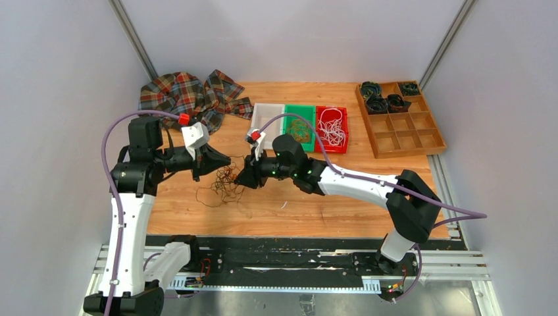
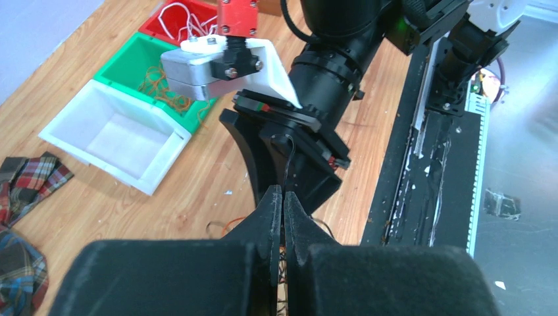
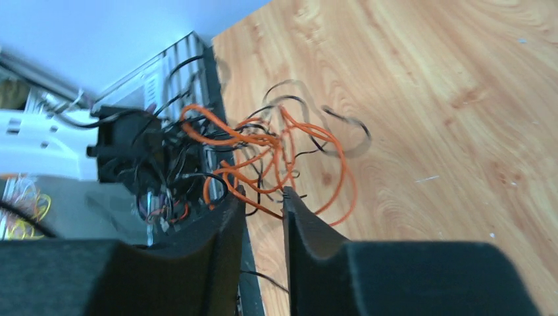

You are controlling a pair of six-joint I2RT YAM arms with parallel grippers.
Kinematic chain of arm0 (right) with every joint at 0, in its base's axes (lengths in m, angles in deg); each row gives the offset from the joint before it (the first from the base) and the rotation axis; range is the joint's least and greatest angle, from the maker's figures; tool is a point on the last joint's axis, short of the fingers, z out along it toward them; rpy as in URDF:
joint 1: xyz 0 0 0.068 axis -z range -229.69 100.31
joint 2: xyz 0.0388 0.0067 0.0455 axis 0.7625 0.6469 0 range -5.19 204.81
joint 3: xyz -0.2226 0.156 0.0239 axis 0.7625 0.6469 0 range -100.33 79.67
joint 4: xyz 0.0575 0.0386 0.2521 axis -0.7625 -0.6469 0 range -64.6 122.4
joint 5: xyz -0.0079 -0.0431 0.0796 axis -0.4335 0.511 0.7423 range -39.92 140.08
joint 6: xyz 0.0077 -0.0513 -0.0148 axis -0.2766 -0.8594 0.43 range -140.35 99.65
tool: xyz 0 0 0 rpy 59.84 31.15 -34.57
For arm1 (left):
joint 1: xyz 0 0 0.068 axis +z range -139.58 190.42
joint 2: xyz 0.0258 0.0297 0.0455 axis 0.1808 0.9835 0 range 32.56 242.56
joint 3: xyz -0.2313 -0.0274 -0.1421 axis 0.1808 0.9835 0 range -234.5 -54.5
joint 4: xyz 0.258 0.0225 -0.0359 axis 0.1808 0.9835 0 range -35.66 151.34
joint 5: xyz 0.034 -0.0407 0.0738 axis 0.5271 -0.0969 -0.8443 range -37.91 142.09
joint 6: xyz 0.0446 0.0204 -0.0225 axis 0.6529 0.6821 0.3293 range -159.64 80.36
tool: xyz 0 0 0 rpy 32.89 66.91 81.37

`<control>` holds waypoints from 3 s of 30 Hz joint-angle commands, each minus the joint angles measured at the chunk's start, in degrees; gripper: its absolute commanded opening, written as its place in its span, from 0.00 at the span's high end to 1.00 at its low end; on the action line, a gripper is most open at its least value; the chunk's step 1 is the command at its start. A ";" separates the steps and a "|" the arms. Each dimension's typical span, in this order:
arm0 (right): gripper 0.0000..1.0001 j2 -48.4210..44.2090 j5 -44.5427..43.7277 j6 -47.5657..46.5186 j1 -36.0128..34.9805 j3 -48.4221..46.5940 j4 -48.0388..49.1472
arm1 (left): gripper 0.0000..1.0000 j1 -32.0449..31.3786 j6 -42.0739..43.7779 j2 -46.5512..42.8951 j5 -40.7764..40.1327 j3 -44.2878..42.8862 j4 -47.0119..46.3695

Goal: Untangle the cables
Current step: Untie the cable.

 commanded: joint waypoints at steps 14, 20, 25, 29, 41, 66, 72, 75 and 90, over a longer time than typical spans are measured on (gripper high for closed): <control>0.99 -7.31 -17.68 0.86 3.18 2.86 -1.03 | 0.98 -0.58 -2.68 -2.22 6.51 -0.10 -0.34; 0.99 -11.36 -18.66 1.91 6.02 6.42 2.53 | 0.99 -2.05 -4.70 -2.43 -6.67 0.49 0.23; 0.99 -13.00 -18.55 2.94 8.04 8.22 3.49 | 1.00 -2.19 -0.28 -4.15 -8.12 4.00 2.30; 1.00 -13.99 -17.84 4.13 9.07 9.86 4.45 | 1.00 -3.11 4.34 -5.30 -11.70 7.10 2.30; 0.99 -14.22 -14.83 1.29 9.19 4.40 1.81 | 0.51 -3.80 22.49 -5.74 -29.88 16.25 4.99; 0.99 -8.23 -12.71 -5.87 -2.42 -14.09 -12.15 | 0.11 -3.73 14.35 -1.54 -13.63 3.96 5.11; 0.99 -9.13 -11.33 -5.01 -2.84 -11.08 -8.43 | 0.26 -3.73 20.44 -2.88 -7.25 4.86 5.67; 0.99 -8.46 -9.83 -3.02 -2.84 -10.73 -6.18 | 0.39 -3.73 16.44 -0.20 -7.62 4.59 4.72; 0.99 -11.07 -5.63 -2.50 -2.77 -12.23 -8.38 | 0.59 -3.73 -7.88 -9.77 -16.38 23.33 -19.62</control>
